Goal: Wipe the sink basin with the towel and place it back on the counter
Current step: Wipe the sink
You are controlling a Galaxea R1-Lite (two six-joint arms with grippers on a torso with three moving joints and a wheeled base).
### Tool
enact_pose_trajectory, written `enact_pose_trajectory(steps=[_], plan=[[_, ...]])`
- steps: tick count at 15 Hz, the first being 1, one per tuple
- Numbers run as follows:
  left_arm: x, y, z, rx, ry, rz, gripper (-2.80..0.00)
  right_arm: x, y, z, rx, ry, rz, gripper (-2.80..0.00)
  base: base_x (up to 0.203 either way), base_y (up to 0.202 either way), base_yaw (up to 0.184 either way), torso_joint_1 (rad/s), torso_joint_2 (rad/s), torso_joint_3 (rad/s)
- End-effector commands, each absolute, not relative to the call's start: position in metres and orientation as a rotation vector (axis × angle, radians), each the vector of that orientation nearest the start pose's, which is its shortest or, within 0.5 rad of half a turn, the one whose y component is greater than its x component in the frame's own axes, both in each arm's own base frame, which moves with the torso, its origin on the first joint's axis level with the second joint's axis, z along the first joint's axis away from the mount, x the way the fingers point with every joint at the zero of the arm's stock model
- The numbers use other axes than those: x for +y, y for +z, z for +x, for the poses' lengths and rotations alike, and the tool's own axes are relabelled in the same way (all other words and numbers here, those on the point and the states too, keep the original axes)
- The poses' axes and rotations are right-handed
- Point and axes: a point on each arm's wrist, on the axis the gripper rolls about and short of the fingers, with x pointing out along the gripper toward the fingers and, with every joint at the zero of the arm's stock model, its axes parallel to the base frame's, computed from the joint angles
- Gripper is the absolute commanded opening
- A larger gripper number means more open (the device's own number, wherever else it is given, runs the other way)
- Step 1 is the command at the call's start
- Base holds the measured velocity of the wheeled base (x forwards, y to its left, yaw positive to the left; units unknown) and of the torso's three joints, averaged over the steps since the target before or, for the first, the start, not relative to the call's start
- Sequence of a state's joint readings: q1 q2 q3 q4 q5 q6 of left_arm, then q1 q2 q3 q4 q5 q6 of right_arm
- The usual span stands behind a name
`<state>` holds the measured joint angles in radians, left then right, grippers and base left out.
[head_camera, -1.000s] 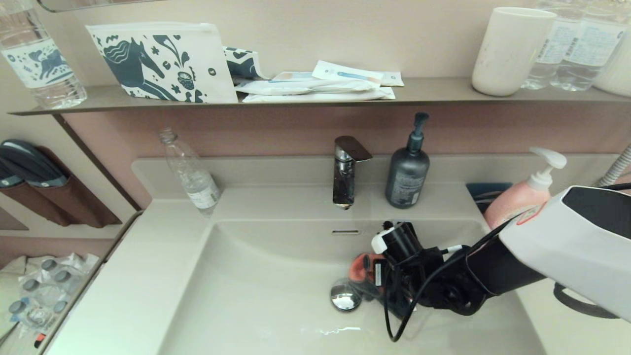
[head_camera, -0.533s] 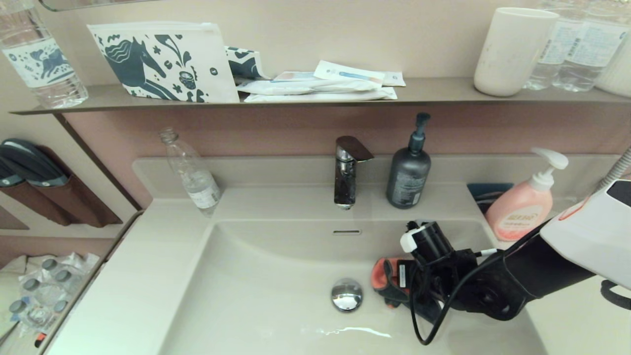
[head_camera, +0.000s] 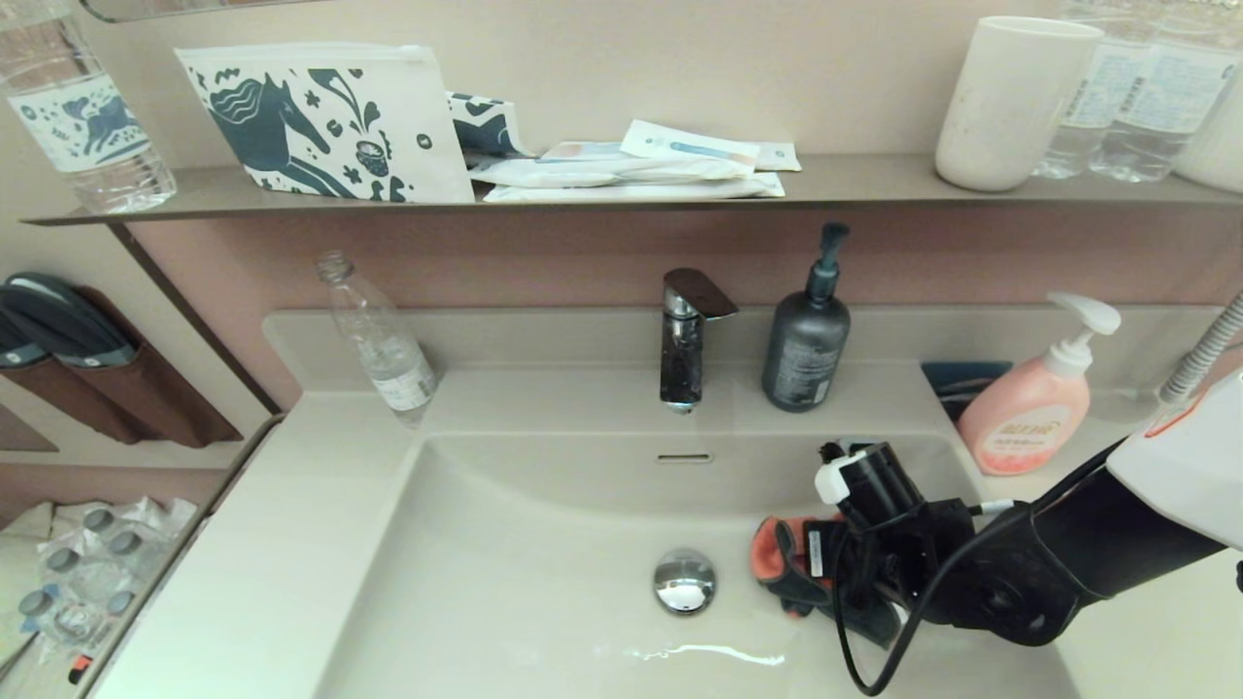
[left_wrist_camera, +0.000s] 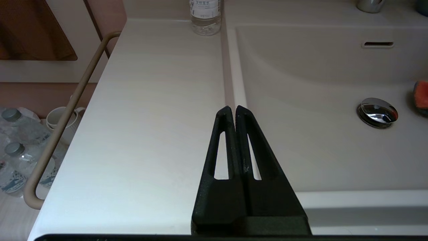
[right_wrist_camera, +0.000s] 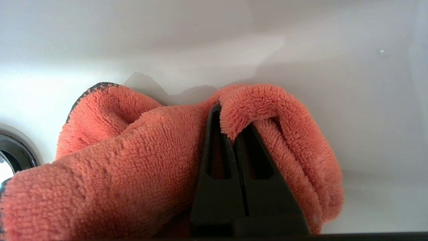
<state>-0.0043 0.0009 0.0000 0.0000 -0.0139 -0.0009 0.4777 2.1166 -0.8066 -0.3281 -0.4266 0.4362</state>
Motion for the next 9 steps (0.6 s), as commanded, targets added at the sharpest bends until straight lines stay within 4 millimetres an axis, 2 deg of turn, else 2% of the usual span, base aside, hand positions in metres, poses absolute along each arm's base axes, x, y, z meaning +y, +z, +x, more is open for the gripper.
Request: enact_pose_trajectory(steps=[1, 4, 9], plan=[[0.000, 0.075, -0.023, 0.000, -0.018, -0.002, -2.80, 0.128, 0.005, 0.266, 1.014, -0.182, -0.110, -2.80, 0.000, 0.000, 0.000, 0.000, 0.00, 0.000], [0.000, 0.075, -0.023, 0.000, -0.018, -0.002, -2.80, 0.131, 0.027, 0.266, 0.948, -0.150, -0.064, -2.80, 0.000, 0.000, 0.000, 0.000, 0.00, 0.000], [0.000, 0.076, -0.023, 0.002, -0.017, -0.002, -2.80, 0.161, 0.067, 0.269, 0.774, -0.034, 0.077, -2.80, 0.000, 0.000, 0.000, 0.000, 0.00, 0.000]])
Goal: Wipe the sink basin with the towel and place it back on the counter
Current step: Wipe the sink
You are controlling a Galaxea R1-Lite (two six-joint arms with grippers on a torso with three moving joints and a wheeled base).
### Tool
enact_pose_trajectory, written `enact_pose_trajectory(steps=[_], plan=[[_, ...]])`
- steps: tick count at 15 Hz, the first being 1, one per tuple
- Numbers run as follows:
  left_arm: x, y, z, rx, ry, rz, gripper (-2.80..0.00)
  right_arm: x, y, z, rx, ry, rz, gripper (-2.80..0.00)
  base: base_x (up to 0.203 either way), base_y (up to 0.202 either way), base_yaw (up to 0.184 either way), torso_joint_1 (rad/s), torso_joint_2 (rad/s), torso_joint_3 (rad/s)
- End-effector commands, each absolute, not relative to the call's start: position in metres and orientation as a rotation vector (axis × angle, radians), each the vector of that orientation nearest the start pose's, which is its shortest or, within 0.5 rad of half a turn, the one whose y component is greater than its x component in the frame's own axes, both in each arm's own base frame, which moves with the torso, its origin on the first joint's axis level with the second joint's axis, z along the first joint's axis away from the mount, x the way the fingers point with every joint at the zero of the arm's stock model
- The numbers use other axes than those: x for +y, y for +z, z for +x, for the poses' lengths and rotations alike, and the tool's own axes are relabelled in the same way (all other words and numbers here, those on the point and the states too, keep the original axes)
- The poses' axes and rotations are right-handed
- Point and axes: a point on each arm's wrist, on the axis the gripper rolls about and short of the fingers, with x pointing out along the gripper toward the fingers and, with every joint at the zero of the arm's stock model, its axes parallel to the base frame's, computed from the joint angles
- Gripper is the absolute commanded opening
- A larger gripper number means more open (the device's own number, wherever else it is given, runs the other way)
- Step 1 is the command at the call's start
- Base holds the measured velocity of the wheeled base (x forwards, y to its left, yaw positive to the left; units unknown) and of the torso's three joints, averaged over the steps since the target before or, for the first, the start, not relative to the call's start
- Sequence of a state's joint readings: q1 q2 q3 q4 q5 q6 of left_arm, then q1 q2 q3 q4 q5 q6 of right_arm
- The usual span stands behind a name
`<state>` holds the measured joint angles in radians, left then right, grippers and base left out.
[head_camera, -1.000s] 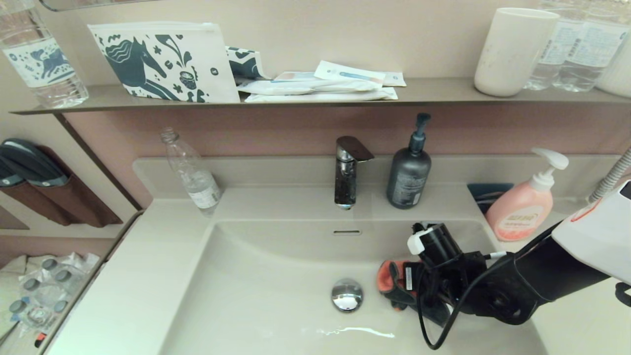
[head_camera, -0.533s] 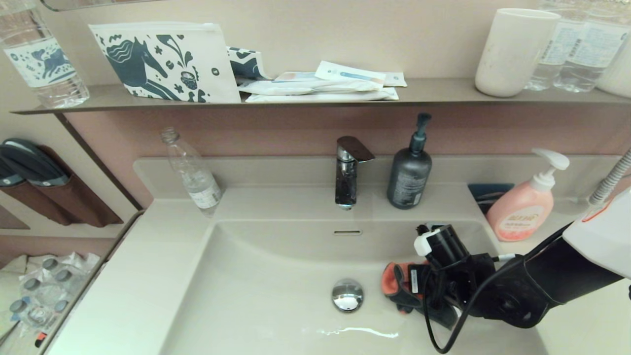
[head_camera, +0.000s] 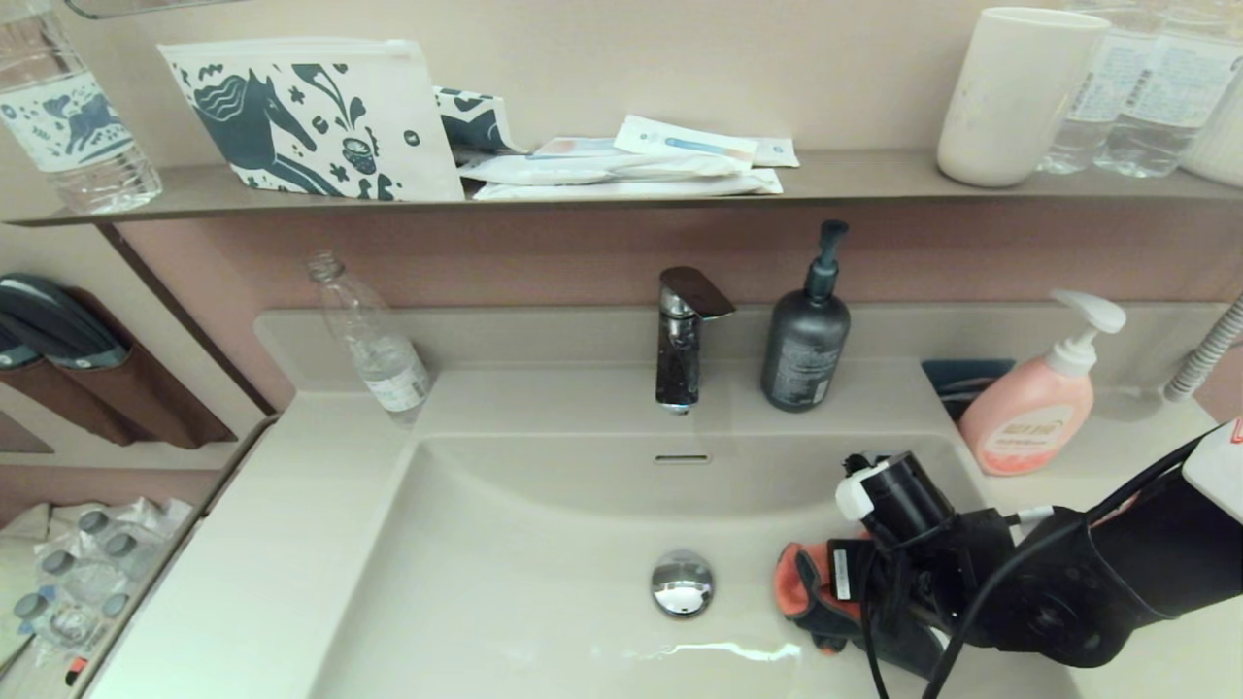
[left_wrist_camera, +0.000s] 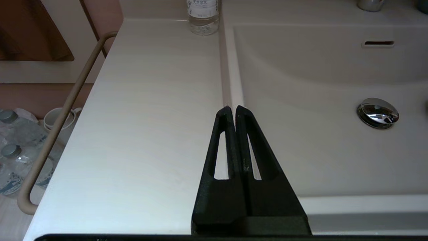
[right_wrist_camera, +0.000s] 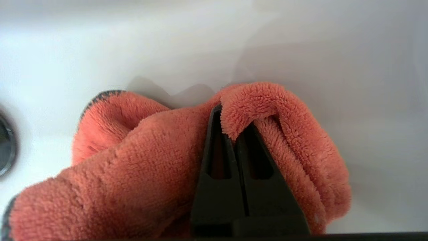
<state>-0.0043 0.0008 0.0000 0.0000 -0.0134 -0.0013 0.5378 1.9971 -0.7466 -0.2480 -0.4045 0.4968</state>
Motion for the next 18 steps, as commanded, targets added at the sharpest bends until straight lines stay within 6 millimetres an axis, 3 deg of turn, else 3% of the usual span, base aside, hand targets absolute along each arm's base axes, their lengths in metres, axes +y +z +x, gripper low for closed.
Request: enact_pose_trajectory(steps=[1, 6, 11, 18], plan=[[0.000, 0.076, -0.023, 0.002, -0.018, -0.002, -2.80, 0.167, 0.075, 0.267, 0.733, -0.003, 0.096, -2.80, 0.000, 0.000, 0.000, 0.000, 0.00, 0.000], [0.000, 0.076, -0.023, 0.002, -0.018, -0.002, -2.80, 0.179, 0.103, 0.261, 0.600, 0.079, 0.170, -2.80, 0.000, 0.000, 0.000, 0.000, 0.00, 0.000], [0.000, 0.076, -0.023, 0.001, -0.018, -0.002, -2.80, 0.181, 0.109, 0.267, 0.576, 0.078, 0.203, -2.80, 0.000, 0.000, 0.000, 0.000, 0.00, 0.000], [0.000, 0.076, -0.023, 0.002, -0.017, -0.002, -2.80, 0.215, 0.078, 0.306, 0.625, 0.091, 0.289, -2.80, 0.000, 0.000, 0.000, 0.000, 0.00, 0.000]])
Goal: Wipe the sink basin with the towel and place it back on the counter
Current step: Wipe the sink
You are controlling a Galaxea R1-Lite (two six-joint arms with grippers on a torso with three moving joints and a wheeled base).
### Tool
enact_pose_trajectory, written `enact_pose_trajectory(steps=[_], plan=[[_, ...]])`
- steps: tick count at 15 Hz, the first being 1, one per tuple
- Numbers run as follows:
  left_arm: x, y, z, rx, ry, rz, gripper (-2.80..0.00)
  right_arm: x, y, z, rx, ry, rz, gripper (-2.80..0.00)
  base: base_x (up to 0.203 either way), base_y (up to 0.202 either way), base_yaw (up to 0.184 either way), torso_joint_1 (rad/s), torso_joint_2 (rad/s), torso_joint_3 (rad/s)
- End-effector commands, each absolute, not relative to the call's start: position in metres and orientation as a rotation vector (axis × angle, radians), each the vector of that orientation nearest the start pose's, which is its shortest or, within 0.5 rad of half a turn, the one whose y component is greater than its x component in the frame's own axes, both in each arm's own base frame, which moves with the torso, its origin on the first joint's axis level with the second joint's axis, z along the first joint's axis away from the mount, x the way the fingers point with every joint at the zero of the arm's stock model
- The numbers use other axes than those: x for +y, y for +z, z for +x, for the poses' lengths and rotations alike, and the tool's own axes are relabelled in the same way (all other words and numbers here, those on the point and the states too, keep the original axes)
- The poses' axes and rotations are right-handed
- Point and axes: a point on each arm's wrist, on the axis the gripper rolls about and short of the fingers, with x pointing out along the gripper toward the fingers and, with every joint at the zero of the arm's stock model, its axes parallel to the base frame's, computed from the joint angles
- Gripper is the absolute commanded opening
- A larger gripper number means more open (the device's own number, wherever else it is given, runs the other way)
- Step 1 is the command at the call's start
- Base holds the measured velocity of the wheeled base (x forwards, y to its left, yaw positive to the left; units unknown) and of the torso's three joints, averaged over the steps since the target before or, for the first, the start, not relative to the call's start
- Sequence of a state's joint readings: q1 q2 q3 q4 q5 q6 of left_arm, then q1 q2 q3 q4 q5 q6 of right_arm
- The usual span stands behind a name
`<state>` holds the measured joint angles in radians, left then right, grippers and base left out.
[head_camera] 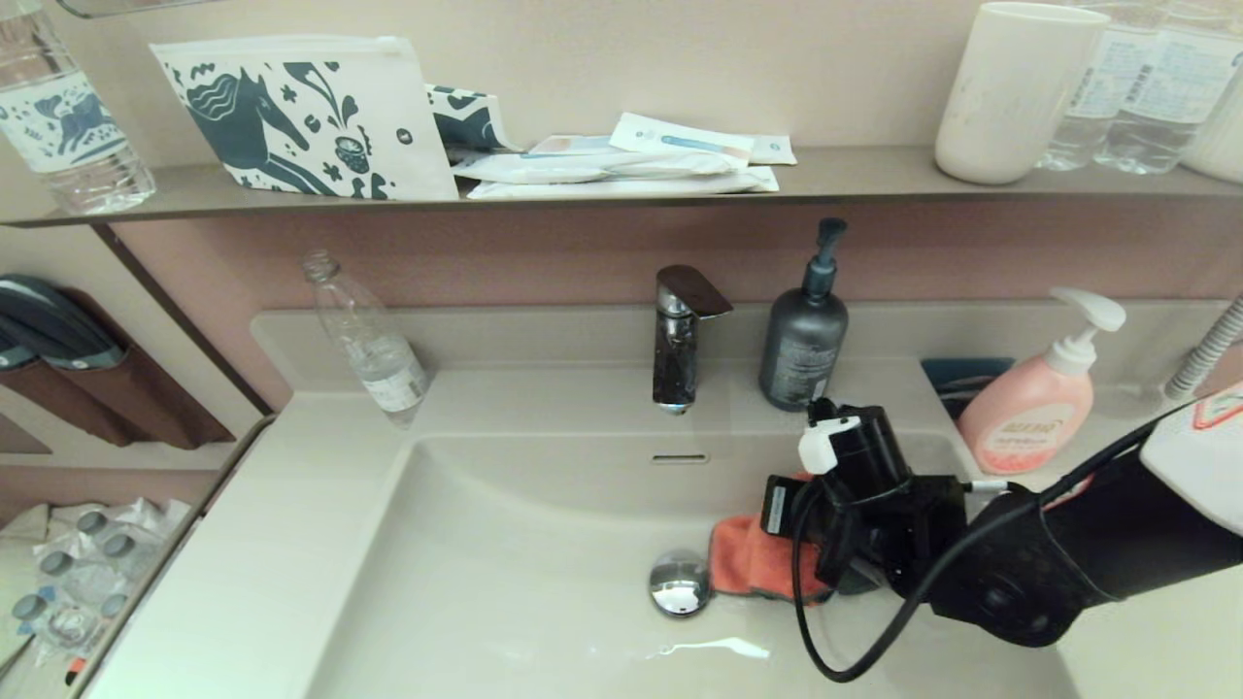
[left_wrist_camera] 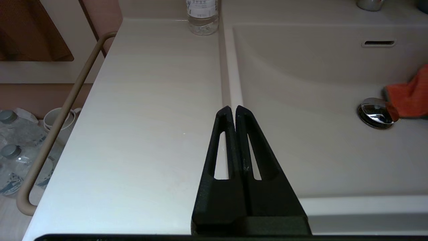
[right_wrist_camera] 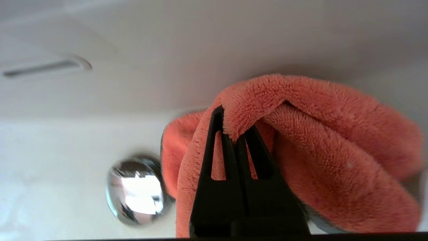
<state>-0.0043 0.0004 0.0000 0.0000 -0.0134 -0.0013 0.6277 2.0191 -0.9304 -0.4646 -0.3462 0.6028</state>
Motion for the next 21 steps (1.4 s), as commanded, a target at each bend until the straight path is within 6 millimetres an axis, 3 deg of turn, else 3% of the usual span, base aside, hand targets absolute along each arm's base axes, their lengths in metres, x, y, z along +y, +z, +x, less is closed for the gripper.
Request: enact_pose_trajectory(steps=[1, 4, 8, 12, 17, 21], plan=[[0.000, 0.075, -0.023, 0.000, -0.017, -0.002, -2.80, 0.219, 0.071, 0.311, 0.632, 0.089, 0.289, -2.80, 0.000, 0.000, 0.000, 0.000, 0.00, 0.000], [0.000, 0.076, -0.023, 0.002, -0.018, -0.002, -2.80, 0.224, 0.051, 0.324, 0.651, 0.059, 0.269, -2.80, 0.000, 0.000, 0.000, 0.000, 0.00, 0.000], [0.000, 0.075, -0.023, 0.000, -0.018, -0.002, -2.80, 0.209, 0.042, 0.323, 0.739, -0.006, 0.210, -2.80, 0.000, 0.000, 0.000, 0.000, 0.00, 0.000], [0.000, 0.076, -0.023, 0.000, -0.018, -0.002, -2.80, 0.194, 0.055, 0.300, 0.898, -0.079, 0.104, -2.80, 0.000, 0.000, 0.000, 0.000, 0.00, 0.000], [0.000, 0.076, -0.023, 0.001, -0.018, -0.002, -2.80, 0.191, 0.065, 0.257, 1.097, -0.133, -0.019, -2.80, 0.000, 0.000, 0.000, 0.000, 0.00, 0.000], [0.000, 0.076, -0.023, 0.001, -0.018, -0.002, -2.80, 0.206, 0.049, 0.228, 1.154, -0.092, -0.076, -2.80, 0.000, 0.000, 0.000, 0.000, 0.00, 0.000]])
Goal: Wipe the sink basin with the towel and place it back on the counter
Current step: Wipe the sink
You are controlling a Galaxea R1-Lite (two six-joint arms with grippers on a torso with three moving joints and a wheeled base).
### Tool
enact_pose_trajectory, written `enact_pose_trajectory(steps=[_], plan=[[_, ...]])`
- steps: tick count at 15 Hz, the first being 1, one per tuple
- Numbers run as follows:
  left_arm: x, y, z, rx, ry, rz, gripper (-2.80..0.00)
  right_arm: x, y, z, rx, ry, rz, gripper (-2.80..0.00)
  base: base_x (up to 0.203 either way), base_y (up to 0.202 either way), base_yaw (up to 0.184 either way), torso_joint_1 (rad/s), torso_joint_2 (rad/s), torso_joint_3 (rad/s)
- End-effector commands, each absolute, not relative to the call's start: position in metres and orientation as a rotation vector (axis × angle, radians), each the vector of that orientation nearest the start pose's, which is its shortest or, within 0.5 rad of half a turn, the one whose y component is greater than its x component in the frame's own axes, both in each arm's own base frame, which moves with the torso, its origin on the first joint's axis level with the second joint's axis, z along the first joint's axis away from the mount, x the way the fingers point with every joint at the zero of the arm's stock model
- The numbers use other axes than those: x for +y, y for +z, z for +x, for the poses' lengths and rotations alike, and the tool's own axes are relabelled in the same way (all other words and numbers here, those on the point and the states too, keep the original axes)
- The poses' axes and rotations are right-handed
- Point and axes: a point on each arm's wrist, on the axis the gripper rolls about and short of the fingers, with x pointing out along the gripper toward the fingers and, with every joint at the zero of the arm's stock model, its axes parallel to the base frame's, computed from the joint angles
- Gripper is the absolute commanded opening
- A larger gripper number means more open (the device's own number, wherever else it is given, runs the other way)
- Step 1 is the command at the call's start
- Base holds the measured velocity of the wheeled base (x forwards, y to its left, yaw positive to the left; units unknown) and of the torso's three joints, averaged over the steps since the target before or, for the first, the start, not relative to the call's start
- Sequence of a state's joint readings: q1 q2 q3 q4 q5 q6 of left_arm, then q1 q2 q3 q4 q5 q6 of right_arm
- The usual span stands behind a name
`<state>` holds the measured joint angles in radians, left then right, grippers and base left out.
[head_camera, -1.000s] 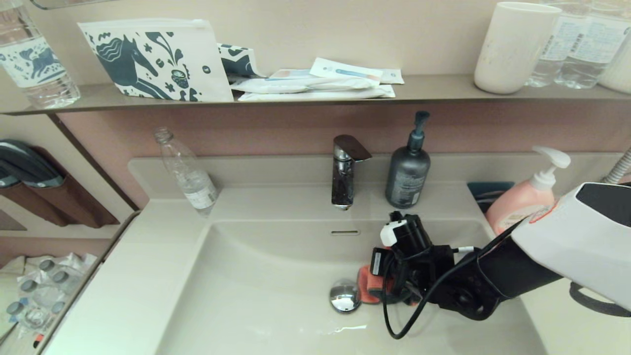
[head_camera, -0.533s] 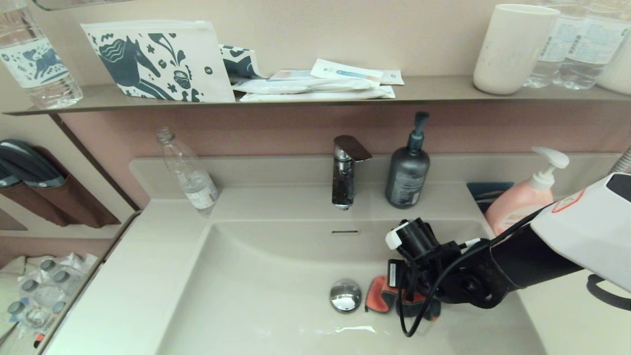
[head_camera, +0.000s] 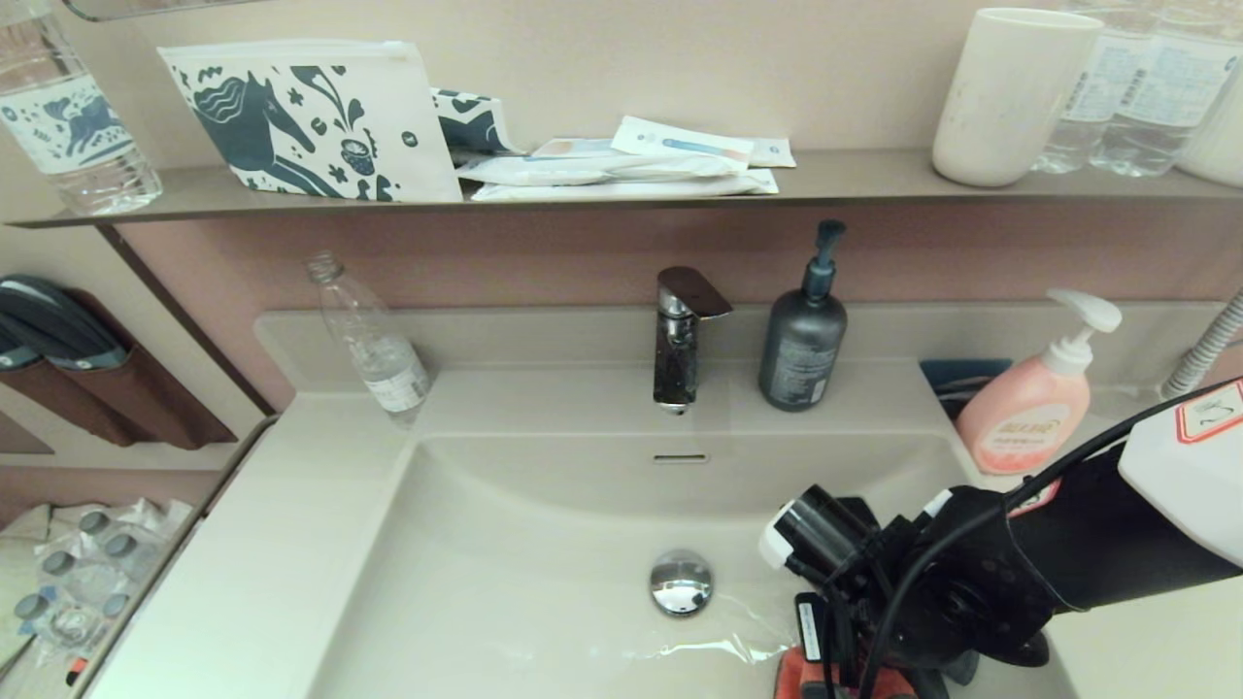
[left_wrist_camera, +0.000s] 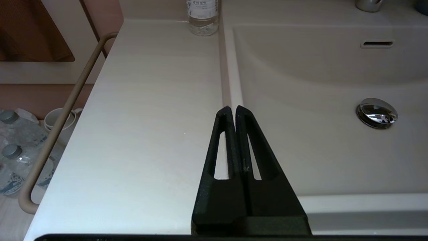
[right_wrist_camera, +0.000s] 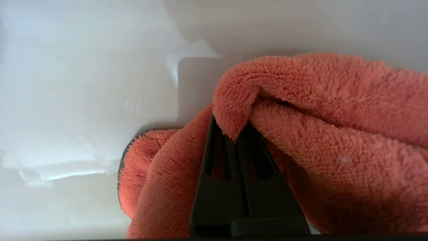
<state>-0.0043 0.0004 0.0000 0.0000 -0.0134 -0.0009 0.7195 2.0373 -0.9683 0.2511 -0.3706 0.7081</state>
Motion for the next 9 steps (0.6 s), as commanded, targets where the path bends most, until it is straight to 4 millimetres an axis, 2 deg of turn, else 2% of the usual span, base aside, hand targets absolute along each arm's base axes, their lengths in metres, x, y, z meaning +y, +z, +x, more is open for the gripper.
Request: enact_pose_trajectory(steps=[1, 3, 5, 7, 9], plan=[[0.000, 0.076, -0.023, 0.001, -0.018, -0.002, -2.80, 0.213, 0.042, 0.222, 1.171, -0.080, -0.083, -2.80, 0.000, 0.000, 0.000, 0.000, 0.00, 0.000], [0.000, 0.076, -0.023, 0.001, -0.018, -0.002, -2.80, 0.231, 0.028, 0.215, 1.178, -0.027, -0.090, -2.80, 0.000, 0.000, 0.000, 0.000, 0.00, 0.000], [0.000, 0.076, -0.023, 0.002, -0.018, -0.002, -2.80, 0.258, 0.012, 0.209, 1.140, 0.058, -0.086, -2.80, 0.000, 0.000, 0.000, 0.000, 0.00, 0.000], [0.000, 0.076, -0.023, 0.001, -0.017, -0.002, -2.80, 0.280, 0.010, 0.207, 1.115, 0.123, -0.072, -2.80, 0.000, 0.000, 0.000, 0.000, 0.00, 0.000], [0.000, 0.076, -0.023, 0.001, -0.018, -0.002, -2.80, 0.300, 0.019, 0.211, 1.100, 0.199, -0.022, -2.80, 0.000, 0.000, 0.000, 0.000, 0.00, 0.000]])
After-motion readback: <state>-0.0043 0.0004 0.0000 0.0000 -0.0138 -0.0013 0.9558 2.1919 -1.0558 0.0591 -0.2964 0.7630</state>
